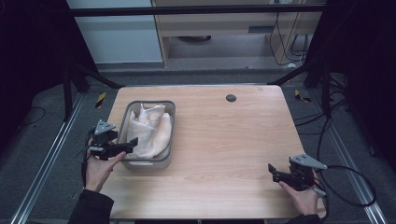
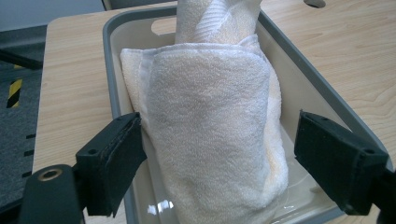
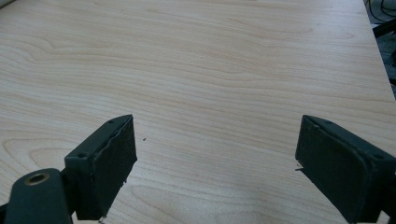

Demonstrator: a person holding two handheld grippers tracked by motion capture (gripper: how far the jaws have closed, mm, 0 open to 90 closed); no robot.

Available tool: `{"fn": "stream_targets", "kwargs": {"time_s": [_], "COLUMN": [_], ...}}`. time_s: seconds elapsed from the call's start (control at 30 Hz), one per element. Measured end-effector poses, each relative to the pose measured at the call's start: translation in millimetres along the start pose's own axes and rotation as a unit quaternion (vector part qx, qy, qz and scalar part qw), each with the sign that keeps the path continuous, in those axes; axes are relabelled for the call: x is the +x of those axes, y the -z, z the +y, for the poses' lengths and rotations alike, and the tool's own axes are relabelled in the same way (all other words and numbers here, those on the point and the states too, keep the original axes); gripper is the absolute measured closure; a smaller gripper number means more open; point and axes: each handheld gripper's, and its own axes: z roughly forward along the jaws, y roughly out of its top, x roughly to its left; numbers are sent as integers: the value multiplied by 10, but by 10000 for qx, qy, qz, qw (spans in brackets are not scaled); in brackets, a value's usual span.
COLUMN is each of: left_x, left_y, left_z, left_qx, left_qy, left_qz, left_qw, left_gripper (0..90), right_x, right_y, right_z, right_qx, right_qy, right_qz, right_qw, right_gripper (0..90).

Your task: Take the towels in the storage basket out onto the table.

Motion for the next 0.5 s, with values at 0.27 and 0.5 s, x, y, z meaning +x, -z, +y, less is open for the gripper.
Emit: {"fn": "stream_targets", "kwargs": {"time_s": [0.27,0.5], "left_x": [-66,-93], "left_y": [-181,-314], "left_z": [46,74], "left_qx": [168,305], "left_qy": [-88,-130], "left_qz": [8,54], "left_qw": [9998,9994], "left_gripper": [127,110], "right_x": [-3,-9], "right_y": [8,-5], "right_z": [-2,-12], "right_qx": [1,13], "right_qy": [-37,2], "right_qz": [22,30], "right_qw": [10000,10000], "right_gripper": [118,114]}}
